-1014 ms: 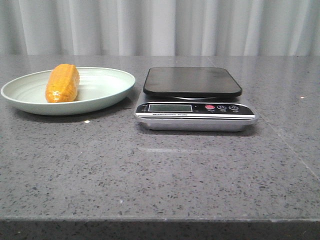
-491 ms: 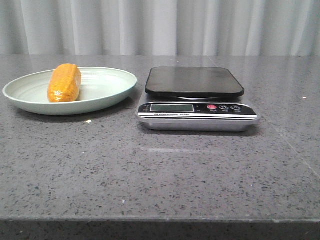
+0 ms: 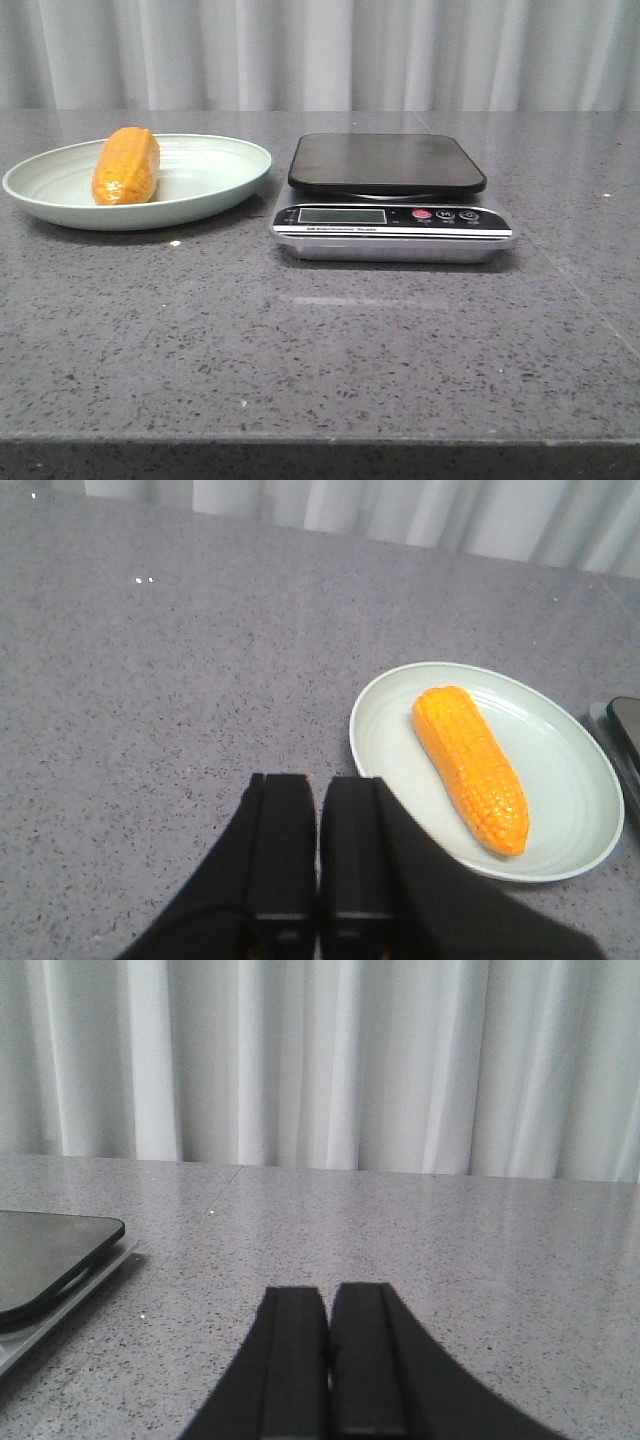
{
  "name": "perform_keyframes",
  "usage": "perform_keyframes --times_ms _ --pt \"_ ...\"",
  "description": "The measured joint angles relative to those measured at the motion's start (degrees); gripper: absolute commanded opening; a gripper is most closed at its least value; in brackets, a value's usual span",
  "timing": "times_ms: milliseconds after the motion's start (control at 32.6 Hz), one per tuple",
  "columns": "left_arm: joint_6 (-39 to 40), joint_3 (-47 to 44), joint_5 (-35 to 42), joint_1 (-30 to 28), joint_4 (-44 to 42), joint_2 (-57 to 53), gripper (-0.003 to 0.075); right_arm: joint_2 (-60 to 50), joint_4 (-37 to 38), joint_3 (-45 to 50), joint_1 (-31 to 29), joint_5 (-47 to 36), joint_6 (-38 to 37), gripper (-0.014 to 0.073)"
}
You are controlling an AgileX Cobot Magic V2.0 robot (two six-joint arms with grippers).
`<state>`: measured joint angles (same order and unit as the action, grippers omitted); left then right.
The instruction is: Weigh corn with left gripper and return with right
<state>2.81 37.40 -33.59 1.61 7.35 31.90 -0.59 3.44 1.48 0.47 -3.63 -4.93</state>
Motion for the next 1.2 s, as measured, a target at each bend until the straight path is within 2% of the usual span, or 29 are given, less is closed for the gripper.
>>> perform_keyframes --times_ms 92,246,338,799,1198 --pt "0.0 0.8 -1.0 0.0 0.0 3.1 0.0235 0.0 0.0 0.0 0.0 0.0 0.0 0.0152" --pt "0.0 4.3 -3.7 0.6 0.0 8.8 0.0465 0.0 0.0 0.0 0.0 0.0 0.0 0.0152" --pt "0.0 7.1 -5.1 2.1 0.0 12.6 0.0542 0.0 0.0 0.0 0.0 0.0 0.0 0.0152" --pt "2.8 21.3 -5.1 15.3 0.1 38.7 0.0547 0.0 0.0 0.0 0.0 0.0 0.0 0.0152" --pt "8.4 31.1 -6.1 16.5 0.4 55.8 0.0547 0.0 0.0 0.0 0.0 0.0 0.0 0.0152"
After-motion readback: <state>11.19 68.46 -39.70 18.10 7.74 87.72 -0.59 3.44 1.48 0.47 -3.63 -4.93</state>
